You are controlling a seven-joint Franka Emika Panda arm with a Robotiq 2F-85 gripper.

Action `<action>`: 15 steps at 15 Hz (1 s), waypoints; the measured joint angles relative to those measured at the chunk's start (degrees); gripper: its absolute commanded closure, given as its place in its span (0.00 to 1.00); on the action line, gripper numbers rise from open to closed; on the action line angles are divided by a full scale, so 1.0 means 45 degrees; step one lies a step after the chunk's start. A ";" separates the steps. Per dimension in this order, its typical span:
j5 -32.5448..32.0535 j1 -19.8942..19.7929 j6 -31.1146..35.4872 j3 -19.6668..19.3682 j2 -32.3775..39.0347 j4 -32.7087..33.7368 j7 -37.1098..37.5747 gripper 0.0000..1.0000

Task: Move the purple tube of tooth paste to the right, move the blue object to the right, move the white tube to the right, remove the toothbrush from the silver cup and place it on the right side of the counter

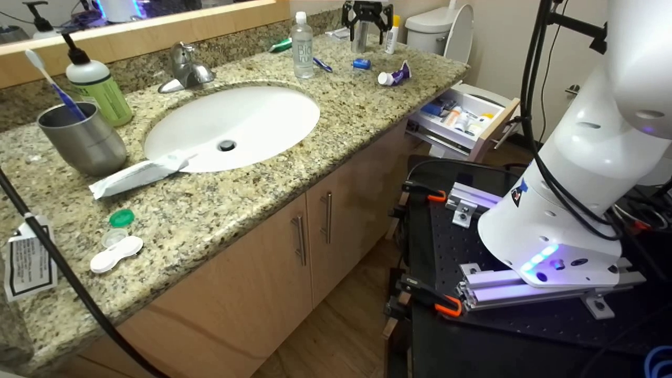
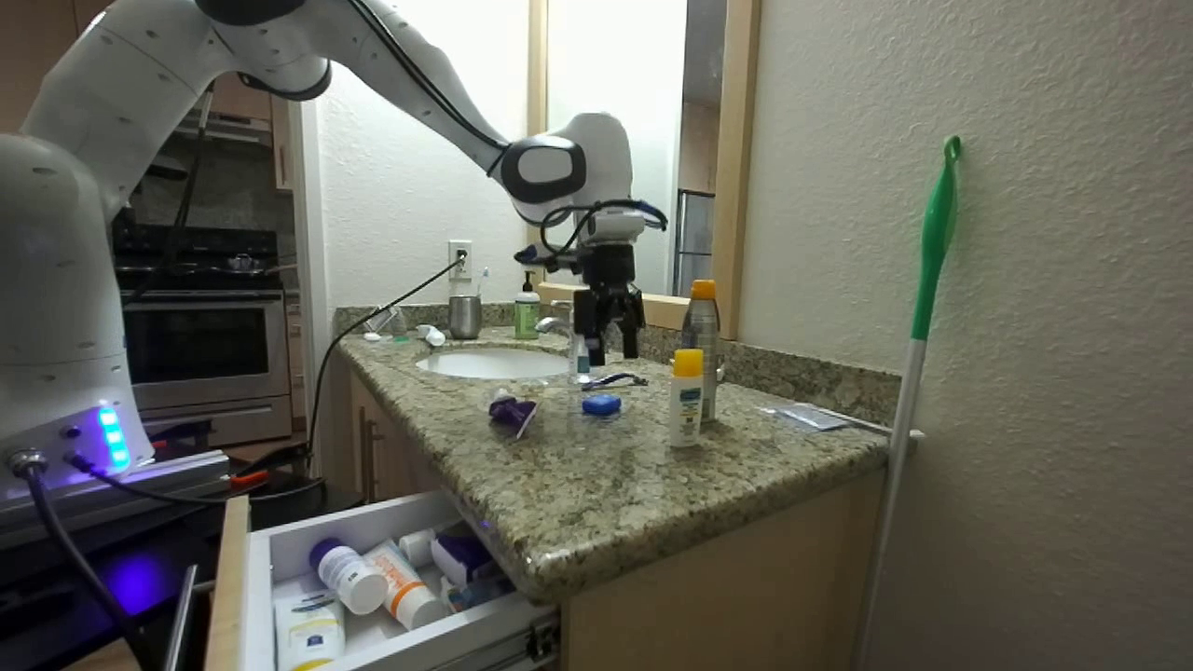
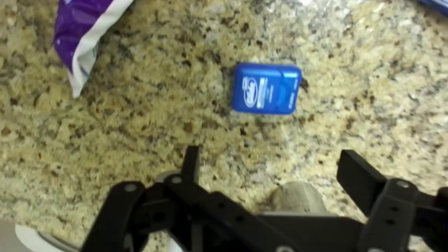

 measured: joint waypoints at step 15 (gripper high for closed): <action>-0.3500 0.1761 -0.0862 0.1748 -0.9928 -0.5193 -0.4199 0.00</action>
